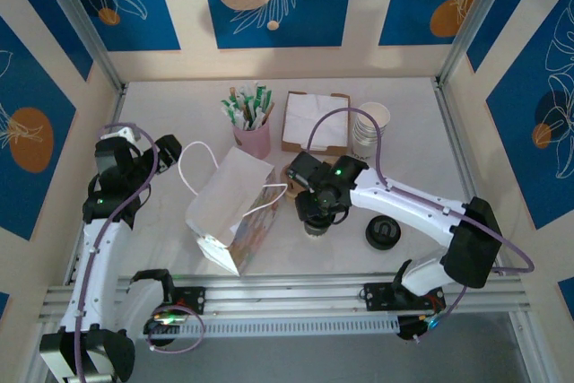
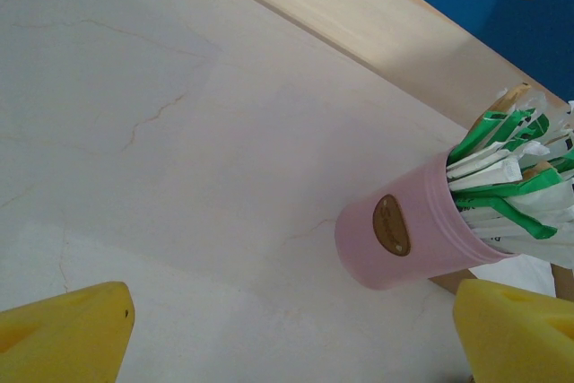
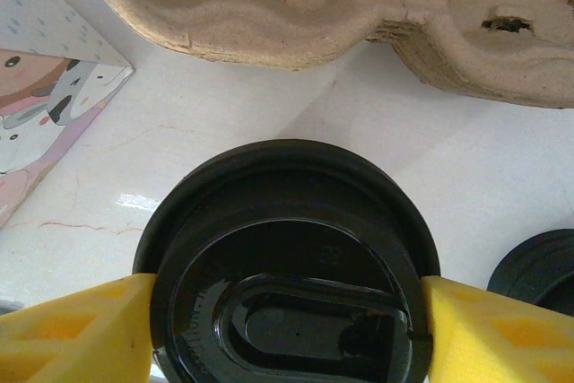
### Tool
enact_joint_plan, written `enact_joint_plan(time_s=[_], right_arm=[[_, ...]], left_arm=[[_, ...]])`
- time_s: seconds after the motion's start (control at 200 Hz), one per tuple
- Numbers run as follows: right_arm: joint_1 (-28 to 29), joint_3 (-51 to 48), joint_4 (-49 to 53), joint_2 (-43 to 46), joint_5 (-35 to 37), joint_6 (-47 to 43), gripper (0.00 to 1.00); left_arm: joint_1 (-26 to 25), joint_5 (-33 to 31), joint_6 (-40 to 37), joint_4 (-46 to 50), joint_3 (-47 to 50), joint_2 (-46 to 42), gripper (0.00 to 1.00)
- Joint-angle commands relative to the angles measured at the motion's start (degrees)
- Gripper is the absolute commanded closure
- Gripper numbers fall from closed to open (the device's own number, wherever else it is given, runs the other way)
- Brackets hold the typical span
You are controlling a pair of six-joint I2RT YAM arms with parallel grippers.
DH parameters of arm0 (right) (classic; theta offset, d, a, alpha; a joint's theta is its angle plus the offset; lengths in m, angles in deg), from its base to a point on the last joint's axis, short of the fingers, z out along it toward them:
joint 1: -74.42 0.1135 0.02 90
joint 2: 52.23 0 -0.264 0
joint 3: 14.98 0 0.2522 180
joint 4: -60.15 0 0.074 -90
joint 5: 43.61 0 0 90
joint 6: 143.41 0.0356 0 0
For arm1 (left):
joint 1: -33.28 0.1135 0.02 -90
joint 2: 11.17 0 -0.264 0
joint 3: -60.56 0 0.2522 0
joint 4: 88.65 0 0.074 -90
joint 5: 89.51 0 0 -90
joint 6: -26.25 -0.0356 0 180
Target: Pack the takeout coffee
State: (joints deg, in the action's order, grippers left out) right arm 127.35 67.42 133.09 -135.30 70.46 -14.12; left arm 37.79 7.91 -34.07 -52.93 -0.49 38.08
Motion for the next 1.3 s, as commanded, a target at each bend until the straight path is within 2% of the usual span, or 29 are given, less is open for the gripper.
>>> enact_joint_plan(time_s=[0.0, 0.265, 0.49, 0.835, 1.131, 1.296], right_arm=[[0.17, -1.43, 6.56, -3.58, 2.72, 1.73, 0.30], [1.02, -1.78, 9.56, -7.26, 5.66, 4.13, 0.30], [1.04, -4.08, 6.29, -7.09, 2.08, 4.57, 0.33], [-2.35, -7.64, 1.37, -3.89, -6.47, 3.98, 0.35], [-0.74, -5.06, 9.66, -7.78, 3.52, 5.68, 0.35], [-0.72, -5.36, 6.61, -4.25, 1.56, 5.51, 0.36]], left_arm=[[0.66, 0.76, 0.21, -0.51, 0.35, -0.12, 0.08], [0.64, 0.71, 0.29, -0.39, 0.35, 0.02, 0.08], [0.60, 1.01, 0.29, -0.34, 0.35, 0.19, 0.08], [0.67, 1.10, 0.37, -0.42, 0.27, 0.25, 0.08], [0.67, 0.93, 0.34, -0.37, 0.35, 0.11, 0.08], [0.66, 0.93, 0.36, -0.42, 0.35, 0.14, 0.08]])
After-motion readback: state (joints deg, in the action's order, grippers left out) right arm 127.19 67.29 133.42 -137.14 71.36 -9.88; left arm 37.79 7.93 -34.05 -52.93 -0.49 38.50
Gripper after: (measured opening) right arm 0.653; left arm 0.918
